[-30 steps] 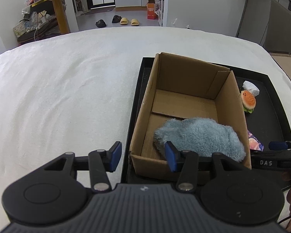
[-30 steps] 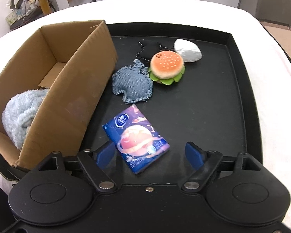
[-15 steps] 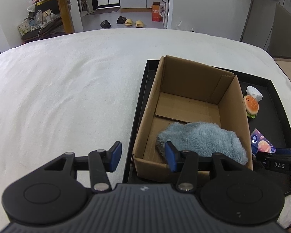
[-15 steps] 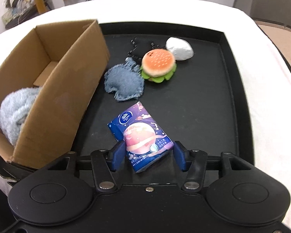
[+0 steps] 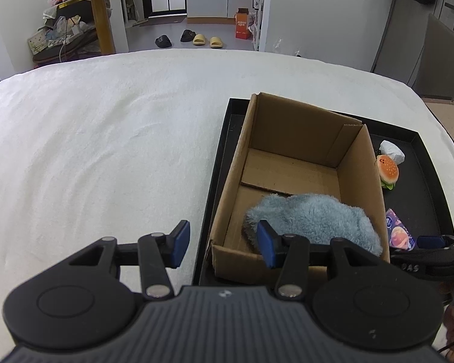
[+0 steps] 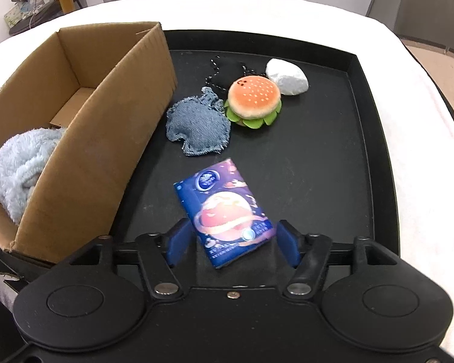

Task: Organize soft objects
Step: 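Close the right gripper on the tissue pack and lift it, then carry the tissue pack over the box with the right gripper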

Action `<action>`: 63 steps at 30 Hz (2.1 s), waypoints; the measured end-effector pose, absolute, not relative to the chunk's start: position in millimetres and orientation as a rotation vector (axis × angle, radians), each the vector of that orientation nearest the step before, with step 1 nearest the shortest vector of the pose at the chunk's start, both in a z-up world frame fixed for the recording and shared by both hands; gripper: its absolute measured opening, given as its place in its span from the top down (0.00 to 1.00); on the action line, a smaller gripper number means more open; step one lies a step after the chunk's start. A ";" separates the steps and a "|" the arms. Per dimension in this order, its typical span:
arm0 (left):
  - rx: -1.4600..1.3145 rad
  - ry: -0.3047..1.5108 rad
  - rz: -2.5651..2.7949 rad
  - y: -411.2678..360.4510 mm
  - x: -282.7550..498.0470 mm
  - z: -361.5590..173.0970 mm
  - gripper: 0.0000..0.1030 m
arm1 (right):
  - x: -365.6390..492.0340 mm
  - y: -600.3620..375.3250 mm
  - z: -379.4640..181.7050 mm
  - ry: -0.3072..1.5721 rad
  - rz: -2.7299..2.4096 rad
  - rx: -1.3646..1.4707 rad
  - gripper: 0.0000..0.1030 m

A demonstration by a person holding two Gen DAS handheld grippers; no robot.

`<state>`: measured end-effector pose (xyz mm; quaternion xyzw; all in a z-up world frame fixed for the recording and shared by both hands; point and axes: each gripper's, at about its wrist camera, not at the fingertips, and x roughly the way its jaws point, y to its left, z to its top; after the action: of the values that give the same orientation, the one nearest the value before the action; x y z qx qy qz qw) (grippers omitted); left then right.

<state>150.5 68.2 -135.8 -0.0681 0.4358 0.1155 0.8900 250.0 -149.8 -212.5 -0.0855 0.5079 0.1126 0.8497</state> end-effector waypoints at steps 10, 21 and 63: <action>-0.160 0.903 0.225 70.6 151.8 -136.0 0.54 | 255.2 -150.0 -219.8 1.070 0.222 -0.195 0.35; -0.161 0.909 0.217 72.6 155.8 -135.9 0.54 | 250.8 -146.7 -202.6 1.045 0.239 -0.210 0.43; -0.217 0.923 0.168 80.7 156.8 -145.3 0.80 | 228.3 -82.0 -90.5 0.781 0.474 -0.298 0.43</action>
<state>156.8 80.7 -145.3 -0.1045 0.4437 0.0806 0.8864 228.3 -82.0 -90.5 -0.1436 0.3754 0.2282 0.8868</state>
